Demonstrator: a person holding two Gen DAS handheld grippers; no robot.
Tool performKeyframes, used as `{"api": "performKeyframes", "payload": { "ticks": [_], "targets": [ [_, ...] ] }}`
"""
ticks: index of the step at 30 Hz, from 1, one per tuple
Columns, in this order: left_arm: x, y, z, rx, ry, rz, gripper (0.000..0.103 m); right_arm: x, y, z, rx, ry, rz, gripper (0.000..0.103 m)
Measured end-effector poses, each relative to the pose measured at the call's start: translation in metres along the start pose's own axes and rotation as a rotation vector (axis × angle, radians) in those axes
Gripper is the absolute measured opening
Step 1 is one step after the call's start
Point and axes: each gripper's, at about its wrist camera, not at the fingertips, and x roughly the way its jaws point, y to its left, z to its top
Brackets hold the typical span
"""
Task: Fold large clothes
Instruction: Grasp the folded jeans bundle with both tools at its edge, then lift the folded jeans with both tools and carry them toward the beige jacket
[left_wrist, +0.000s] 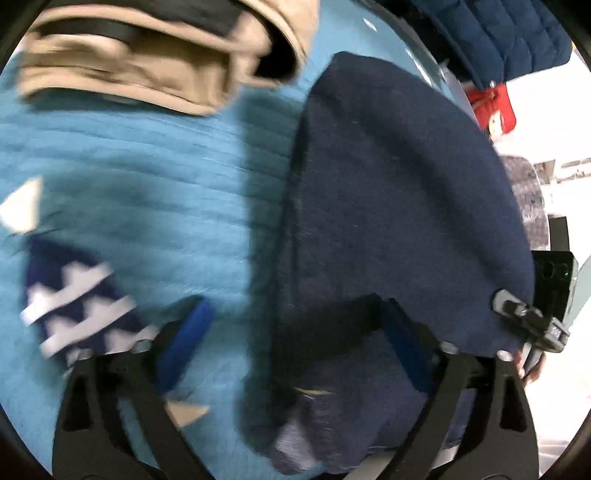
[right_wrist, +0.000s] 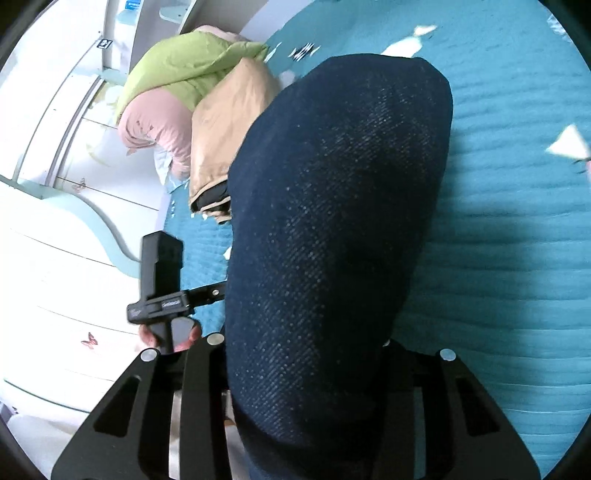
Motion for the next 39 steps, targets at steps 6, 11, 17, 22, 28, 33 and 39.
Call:
{"api": "performKeyframes", "payload": {
  "ticks": [6, 11, 17, 22, 28, 33, 39],
  "targets": [
    [0.016, -0.039, 0.009, 0.141, 0.085, 0.115, 0.098, -0.012, -0.011, -0.008, 0.064, -0.023, 0.071, 0.036],
    [0.024, -0.069, 0.006, 0.175, 0.147, -0.120, 0.098, -0.034, 0.010, -0.009, 0.057, -0.090, 0.148, 0.036],
    [0.001, -0.071, 0.017, 0.111, 0.056, -0.371, 0.099, -0.082, 0.045, 0.004, -0.044, -0.155, 0.166, 0.036],
    [-0.041, -0.078, 0.030, 0.137, -0.043, -0.495, 0.099, -0.113, 0.074, 0.024, -0.094, -0.174, 0.242, 0.035],
    [-0.122, -0.069, 0.033, 0.154, -0.252, -0.411, 0.098, -0.109, 0.122, 0.063, -0.190, -0.199, 0.275, 0.035],
    [-0.187, -0.064, 0.041, 0.181, -0.379, -0.357, 0.098, -0.088, 0.153, 0.092, -0.236, -0.169, 0.344, 0.035],
    [-0.240, -0.063, 0.066, 0.238, -0.454, -0.368, 0.098, -0.021, 0.184, 0.139, -0.239, -0.080, 0.487, 0.035]
  ]
}}
